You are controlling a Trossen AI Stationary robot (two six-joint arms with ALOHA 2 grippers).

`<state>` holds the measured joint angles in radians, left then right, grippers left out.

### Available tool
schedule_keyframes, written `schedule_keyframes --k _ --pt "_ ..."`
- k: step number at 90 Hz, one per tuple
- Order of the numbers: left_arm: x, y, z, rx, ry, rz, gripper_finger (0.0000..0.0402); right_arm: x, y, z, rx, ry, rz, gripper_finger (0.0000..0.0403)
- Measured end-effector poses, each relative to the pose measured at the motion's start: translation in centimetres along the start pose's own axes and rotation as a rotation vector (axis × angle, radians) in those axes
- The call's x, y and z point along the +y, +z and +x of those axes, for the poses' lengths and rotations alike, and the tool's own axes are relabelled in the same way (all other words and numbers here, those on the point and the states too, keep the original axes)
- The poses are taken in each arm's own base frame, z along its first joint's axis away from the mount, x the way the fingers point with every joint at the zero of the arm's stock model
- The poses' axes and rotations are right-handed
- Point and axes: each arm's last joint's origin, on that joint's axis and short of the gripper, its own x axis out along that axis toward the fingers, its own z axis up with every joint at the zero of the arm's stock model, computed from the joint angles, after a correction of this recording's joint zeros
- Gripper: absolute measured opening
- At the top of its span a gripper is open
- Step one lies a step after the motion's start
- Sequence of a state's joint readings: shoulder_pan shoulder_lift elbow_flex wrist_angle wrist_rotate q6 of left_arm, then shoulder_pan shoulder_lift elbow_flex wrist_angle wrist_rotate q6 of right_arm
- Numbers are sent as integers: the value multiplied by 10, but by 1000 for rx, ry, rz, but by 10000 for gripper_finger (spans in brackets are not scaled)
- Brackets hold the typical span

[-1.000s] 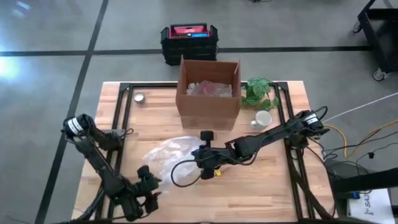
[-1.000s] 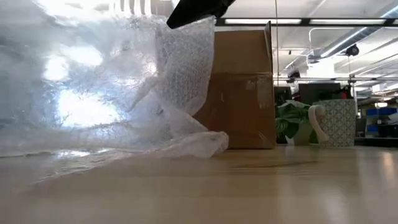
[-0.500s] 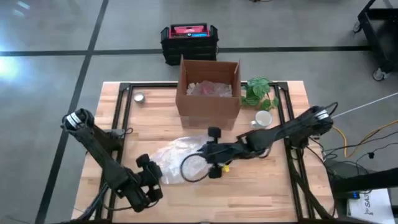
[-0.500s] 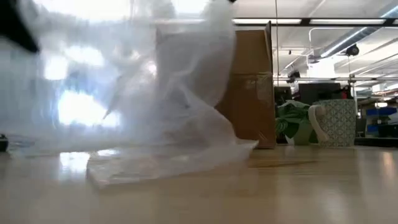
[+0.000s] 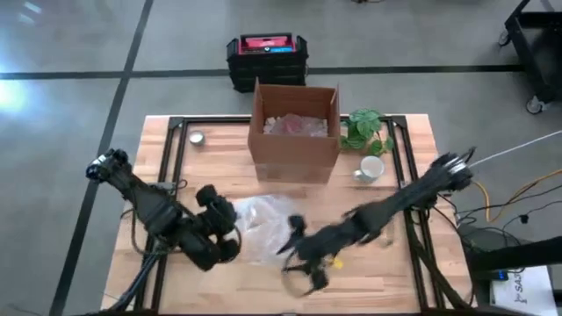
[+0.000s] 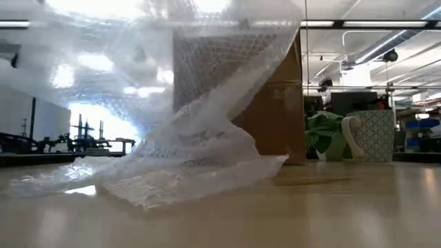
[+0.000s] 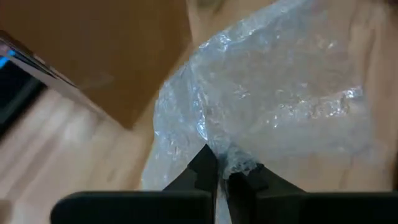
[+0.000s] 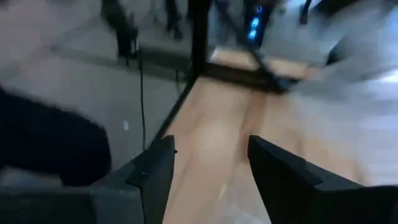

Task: Wrap mug
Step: Prepare the transparent bubble wrap

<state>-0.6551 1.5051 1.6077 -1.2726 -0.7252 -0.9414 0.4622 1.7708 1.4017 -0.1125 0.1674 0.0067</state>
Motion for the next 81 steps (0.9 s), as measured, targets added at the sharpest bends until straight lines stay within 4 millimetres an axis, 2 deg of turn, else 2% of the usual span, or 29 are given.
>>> schedule_keyframes --k 6,12,16,21,25,33,42,53,69,81 --pt "2 2 2 4 6 -5 0 -5 -28 34 86 -212 7 173" --pt "2 2 3 6 6 -9 0 -20 -55 62 129 -496 65 158" --pt "2 2 3 6 4 -12 0 -30 -71 77 148 -611 123 147" --pt "1 2 3 4 0 -19 0 -42 -87 92 195 -622 157 133" --pt "1 2 3 4 1 -21 0 -47 -96 100 250 -549 175 120" --pt "1 2 2 13 -5 -23 0 -48 -115 103 443 -394 221 87" --pt "2 1 2 47 -16 -21 0 -43 -126 90 643 -330 227 44" --pt "6 -3 0 113 -20 -23 0 -21 -124 54 878 -256 165 6" --pt "23 -10 -8 238 28 -83 0 15 -96 -9 1028 -49 37 12" --pt "32 -15 -11 317 76 -131 0 31 -69 -52 945 43 -32 5"
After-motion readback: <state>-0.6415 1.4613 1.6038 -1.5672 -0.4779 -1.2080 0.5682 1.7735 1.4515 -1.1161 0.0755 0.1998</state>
